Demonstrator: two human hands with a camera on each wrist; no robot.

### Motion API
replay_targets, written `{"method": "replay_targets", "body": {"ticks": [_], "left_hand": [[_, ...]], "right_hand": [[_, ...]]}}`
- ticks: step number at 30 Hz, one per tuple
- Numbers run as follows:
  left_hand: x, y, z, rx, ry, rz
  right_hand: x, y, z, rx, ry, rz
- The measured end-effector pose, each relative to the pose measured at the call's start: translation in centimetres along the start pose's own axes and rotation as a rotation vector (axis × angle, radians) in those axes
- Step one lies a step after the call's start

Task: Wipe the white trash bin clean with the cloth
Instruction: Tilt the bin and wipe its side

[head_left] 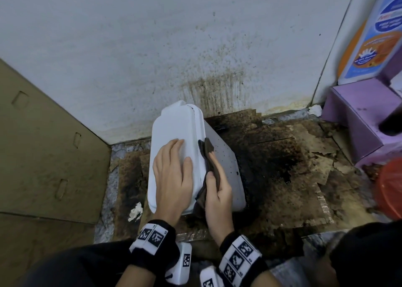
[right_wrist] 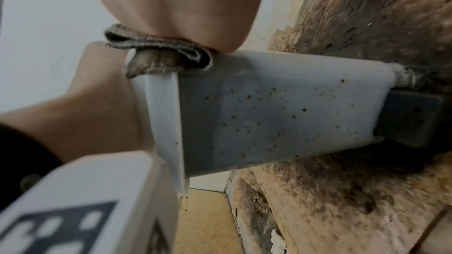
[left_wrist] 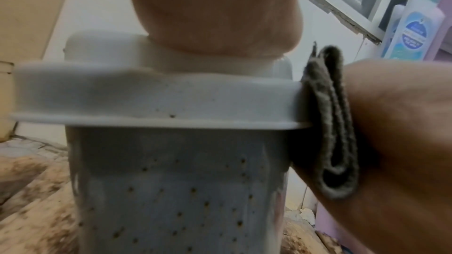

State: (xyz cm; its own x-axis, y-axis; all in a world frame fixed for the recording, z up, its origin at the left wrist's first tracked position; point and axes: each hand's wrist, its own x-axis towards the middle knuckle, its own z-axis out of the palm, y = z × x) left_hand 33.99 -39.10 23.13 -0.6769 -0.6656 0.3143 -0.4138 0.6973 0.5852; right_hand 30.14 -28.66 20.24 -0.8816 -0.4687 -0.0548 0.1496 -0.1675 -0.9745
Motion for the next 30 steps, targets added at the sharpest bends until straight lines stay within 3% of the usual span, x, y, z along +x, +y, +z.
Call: {"method": "replay_targets", "body": {"ticks": [7, 15, 19, 26, 30], "left_hand": [[-0.1, -1.0, -0.6, -0.001, -0.077, 0.024], [0.5, -1.9, -2.0, 0.015, -0.103, -0.004], [0.4, -1.6, -1.8, -0.092, -0.058, -0.073], [0.1, -2.9, -1.9, 0.001, -0.067, -0.096], [0.2, -4.0, -2.4, 0.009, -0.076, -0.109]], "right_hand": [[1.0, 1.0, -0.4, 0.092, 0.028, 0.106], [2.6, 2.5, -0.3, 0.036, -0.101, 0.173], [2.9, 3.0, 0.0, -0.098, -0.232, 0.109], [2.6, 5.3, 0.3, -0.396, -0.392, -0.079], [3.6, 8.3, -2.0, -0.491, -0.418, -0.043]]}}
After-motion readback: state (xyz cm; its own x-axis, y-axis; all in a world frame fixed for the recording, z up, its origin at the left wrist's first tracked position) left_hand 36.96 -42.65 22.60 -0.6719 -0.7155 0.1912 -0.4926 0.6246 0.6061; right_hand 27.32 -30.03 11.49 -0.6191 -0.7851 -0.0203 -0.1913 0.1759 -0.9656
